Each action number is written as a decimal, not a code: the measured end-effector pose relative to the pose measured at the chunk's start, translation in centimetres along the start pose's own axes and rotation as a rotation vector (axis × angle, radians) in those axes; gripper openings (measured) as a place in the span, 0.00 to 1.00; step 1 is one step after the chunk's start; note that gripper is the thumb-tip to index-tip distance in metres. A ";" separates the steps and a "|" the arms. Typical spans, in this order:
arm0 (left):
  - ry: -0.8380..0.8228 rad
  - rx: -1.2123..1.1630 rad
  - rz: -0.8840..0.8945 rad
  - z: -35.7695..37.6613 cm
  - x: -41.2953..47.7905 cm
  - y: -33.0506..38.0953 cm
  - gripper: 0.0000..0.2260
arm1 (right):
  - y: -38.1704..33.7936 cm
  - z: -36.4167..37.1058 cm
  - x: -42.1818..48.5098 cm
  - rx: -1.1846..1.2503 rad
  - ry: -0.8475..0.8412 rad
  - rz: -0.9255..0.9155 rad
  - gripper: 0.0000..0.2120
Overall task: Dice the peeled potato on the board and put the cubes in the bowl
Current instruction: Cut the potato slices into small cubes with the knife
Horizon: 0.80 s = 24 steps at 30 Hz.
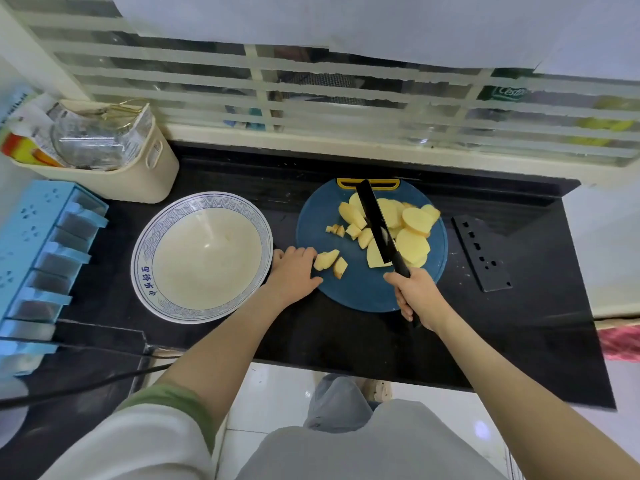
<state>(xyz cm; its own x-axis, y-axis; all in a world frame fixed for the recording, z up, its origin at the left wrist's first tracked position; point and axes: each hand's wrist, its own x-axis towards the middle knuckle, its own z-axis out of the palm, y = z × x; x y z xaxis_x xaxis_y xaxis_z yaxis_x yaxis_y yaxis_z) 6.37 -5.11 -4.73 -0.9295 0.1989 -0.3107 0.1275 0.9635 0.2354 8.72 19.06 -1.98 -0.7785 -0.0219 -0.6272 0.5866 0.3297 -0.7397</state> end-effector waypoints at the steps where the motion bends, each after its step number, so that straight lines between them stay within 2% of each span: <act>1: -0.005 -0.030 -0.023 0.2 -0.1 0.0 0.17 | 0.0 0.1 0.0 0.003 -0.005 0.002 0.12; 6: 0.058 -0.218 -0.110 0.5 0.4 0.8 0.16 | 0.0 0.1 0.2 0.018 -0.006 0.002 0.11; 9: 0.107 -0.244 -0.129 0.5 0.7 1.4 0.14 | -0.1 -0.1 0.3 0.009 -0.008 -0.010 0.11; 14: 0.155 0.005 -0.094 0.1 1.2 2.4 0.12 | -0.3 -0.3 0.7 -0.028 -0.014 -0.024 0.12; 18: 0.303 0.257 -0.022 0.3 1.1 2.9 0.09 | -0.3 -0.3 0.7 -0.058 -0.003 -0.031 0.11; 24: 0.446 0.367 0.194 1.0 0.7 2.9 0.06 | -0.7 -0.6 0.8 -0.084 0.019 -0.034 0.13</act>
<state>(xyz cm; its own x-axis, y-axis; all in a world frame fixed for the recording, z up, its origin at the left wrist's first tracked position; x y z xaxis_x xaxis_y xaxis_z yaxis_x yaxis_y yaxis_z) 6.45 -2.02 -5.21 -0.9227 0.3589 0.1409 0.3460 0.9320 -0.1080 7.54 19.43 -1.84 -0.8021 -0.0166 -0.5970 0.5400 0.4066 -0.7369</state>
